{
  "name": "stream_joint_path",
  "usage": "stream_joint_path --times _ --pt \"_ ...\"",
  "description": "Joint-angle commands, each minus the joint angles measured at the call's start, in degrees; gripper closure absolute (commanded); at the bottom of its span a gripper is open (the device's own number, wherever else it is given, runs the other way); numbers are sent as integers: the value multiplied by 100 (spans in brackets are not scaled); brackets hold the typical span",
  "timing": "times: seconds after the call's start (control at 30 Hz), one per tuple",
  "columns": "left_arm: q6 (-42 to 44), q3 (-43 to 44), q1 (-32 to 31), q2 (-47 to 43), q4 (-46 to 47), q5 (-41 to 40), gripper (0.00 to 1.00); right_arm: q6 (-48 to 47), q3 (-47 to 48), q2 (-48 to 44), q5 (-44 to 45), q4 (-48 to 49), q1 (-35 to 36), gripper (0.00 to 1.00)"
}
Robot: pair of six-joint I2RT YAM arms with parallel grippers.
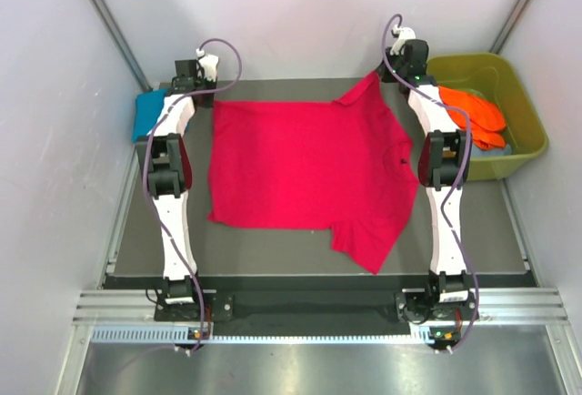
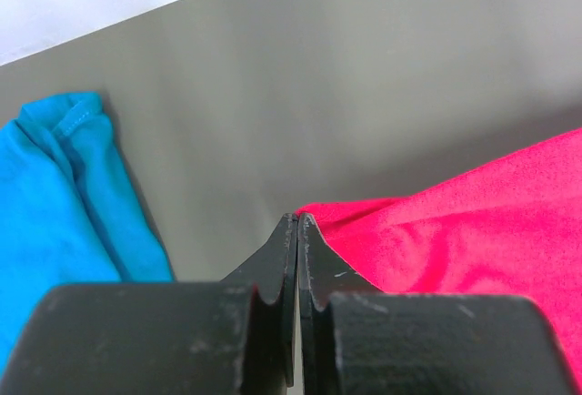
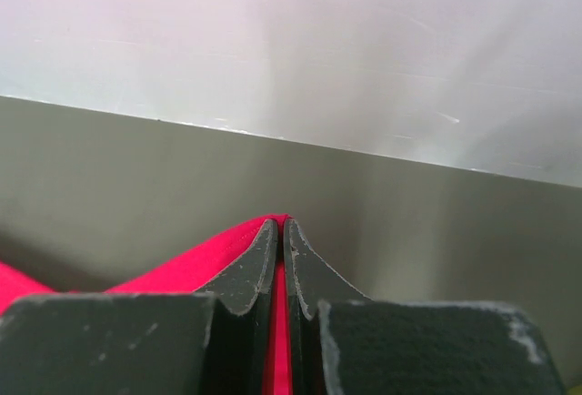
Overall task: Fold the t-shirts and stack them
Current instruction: Flatten the tshirt out, then fold the tshirt
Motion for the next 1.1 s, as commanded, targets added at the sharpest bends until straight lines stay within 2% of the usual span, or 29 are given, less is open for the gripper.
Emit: stream_joint_path --times 0.0,0.27,0.57,1.07 --pt "-85 65 10 -278 327 -68 100 -207 60 -387 -37 106 10 100" --pt "38 -1340 18 -1570 318 353 100 -365 -801 -1643 -318 -527 10 100" --pt "108 -1710 18 -2317 -403 828 100 -365 -2585 -3269 -547 -773 45 100" --pt "451 -2510 124 -3170 -825 987 100 -374 -4282 -4641 -609 -1178 124 100"
